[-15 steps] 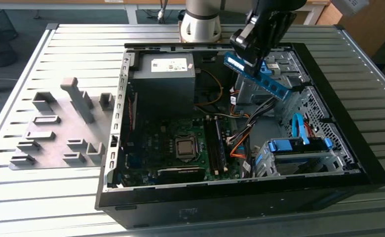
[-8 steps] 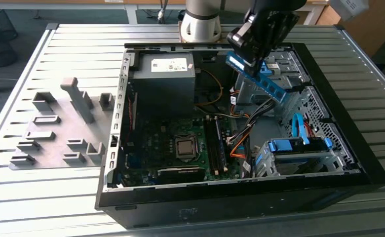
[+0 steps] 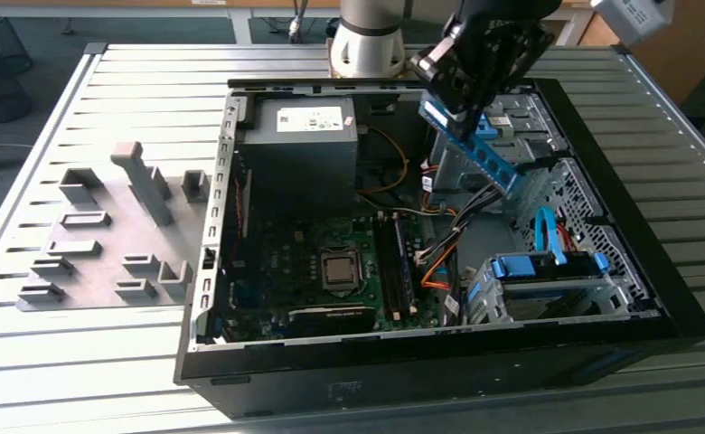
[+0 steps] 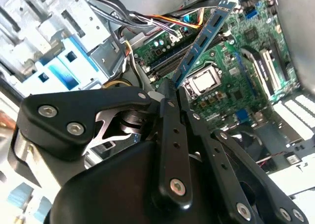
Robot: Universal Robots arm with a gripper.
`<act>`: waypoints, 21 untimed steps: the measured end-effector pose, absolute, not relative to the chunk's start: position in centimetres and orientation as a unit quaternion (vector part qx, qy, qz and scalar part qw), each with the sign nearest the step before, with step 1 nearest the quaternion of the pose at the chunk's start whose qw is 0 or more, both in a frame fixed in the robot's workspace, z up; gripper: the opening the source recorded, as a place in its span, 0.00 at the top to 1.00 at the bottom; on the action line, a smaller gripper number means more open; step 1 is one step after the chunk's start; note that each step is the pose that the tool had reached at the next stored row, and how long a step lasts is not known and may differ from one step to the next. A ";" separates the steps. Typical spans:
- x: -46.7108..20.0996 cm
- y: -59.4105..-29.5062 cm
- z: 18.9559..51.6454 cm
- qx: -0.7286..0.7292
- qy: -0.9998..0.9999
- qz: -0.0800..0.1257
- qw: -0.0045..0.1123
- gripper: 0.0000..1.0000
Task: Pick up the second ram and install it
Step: 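Insert the second ram into the second slot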
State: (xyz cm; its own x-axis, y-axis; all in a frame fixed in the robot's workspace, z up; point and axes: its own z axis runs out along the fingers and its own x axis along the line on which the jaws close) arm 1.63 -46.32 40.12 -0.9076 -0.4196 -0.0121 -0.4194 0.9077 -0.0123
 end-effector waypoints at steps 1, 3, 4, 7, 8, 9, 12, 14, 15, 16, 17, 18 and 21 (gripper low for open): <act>1.6 -46.3 40.1 -0.207 0.978 -0.005 0.007 0.86; 1.6 -46.3 40.1 -0.192 0.981 -0.005 0.007 0.86; 1.6 -46.3 40.1 -0.184 0.983 -0.005 0.007 0.86; 1.6 -46.3 40.1 -0.160 0.987 -0.005 0.007 0.86; 1.6 -46.3 40.1 -0.152 0.988 -0.005 0.007 0.86; 1.6 -46.3 40.1 -0.144 0.990 -0.005 0.007 0.86; 1.6 -46.3 40.1 -0.120 0.993 -0.005 0.007 0.86; 1.6 -46.3 40.1 -0.105 0.994 -0.006 0.007 0.86; 1.6 -46.3 40.1 -0.097 0.995 -0.006 0.007 0.86; 1.6 -46.3 40.1 -0.090 0.996 -0.006 0.007 0.86; 1.6 -46.3 40.1 -0.083 0.997 -0.006 0.006 0.86; 1.6 -46.3 40.1 -0.075 0.997 -0.006 0.006 0.86; 1.6 -46.3 40.1 -0.052 0.999 -0.006 0.006 0.86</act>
